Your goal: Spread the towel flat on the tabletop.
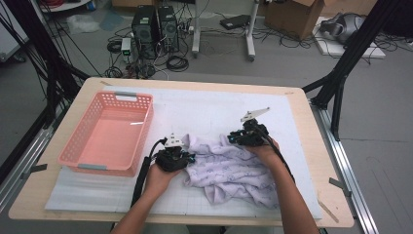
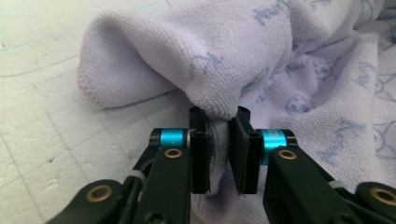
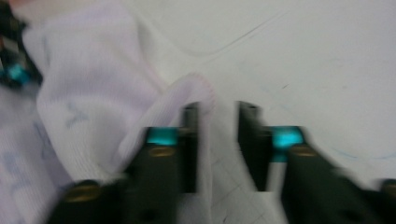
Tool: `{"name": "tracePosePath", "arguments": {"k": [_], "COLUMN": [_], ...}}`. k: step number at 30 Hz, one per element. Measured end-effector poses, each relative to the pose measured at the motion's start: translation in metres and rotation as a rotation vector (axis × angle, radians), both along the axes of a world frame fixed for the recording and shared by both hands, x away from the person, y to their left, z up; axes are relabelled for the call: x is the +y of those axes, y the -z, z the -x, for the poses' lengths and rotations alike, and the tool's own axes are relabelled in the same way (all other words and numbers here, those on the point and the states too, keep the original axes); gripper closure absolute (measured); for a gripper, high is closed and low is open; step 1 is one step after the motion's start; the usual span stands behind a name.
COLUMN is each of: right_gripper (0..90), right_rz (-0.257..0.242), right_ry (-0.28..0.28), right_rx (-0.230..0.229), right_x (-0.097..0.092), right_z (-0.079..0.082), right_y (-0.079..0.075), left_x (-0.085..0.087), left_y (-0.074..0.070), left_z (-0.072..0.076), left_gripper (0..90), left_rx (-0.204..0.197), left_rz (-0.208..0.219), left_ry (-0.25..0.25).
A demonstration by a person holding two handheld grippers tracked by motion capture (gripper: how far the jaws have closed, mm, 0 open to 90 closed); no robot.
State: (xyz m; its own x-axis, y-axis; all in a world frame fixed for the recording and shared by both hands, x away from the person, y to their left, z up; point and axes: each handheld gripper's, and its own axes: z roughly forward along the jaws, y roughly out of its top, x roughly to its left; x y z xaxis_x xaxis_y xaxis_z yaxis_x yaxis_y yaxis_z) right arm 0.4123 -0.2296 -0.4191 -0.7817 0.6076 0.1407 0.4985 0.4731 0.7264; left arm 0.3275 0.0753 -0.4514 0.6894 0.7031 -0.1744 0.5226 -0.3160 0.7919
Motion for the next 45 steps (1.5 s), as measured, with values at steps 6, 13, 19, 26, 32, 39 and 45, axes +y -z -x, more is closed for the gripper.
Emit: {"name": "tracePosePath", "arguments": {"k": [6, 13, 19, 26, 32, 39, 45], "right_gripper": [51.5, 81.5, 88.1, 88.1, 87.8, 75.7, 72.3], "right_rz": [-0.032, 0.073, 0.134, 0.195, 0.261, 0.19, 0.126], "right_ry": [-0.016, -0.138, -0.043, 0.277, 0.548, 0.535, 0.46], "right_rx": [0.054, 0.098, -0.068, -0.272, -0.344, -0.326, -0.334], "right_x": [0.001, 0.023, 0.013, -0.025, -0.055, -0.058, -0.066], "right_z": [-0.002, 0.0, -0.008, -0.027, -0.038, -0.03, -0.007], "right_y": [0.003, 0.017, 0.0, -0.024, -0.03, -0.03, -0.042], "left_x": [0.0, 0.0, 0.001, -0.006, -0.007, -0.004, -0.007], "left_y": [0.0, 0.0, -0.006, -0.007, -0.006, -0.019, -0.028], "left_z": [0.001, 0.001, 0.003, 0.002, 0.0, -0.013, -0.036], "left_gripper": [81.9, 82.7, 83.3, 69.2, 50.8, 50.0, 52.1], "left_rx": [-0.002, -0.001, -0.038, -0.035, -0.021, -0.037, -0.017], "left_rz": [-0.003, -0.013, 0.011, 0.014, 0.039, 0.077, 0.137], "left_ry": [-0.007, -0.001, -0.019, -0.026, -0.064, -0.073, -0.107]}}
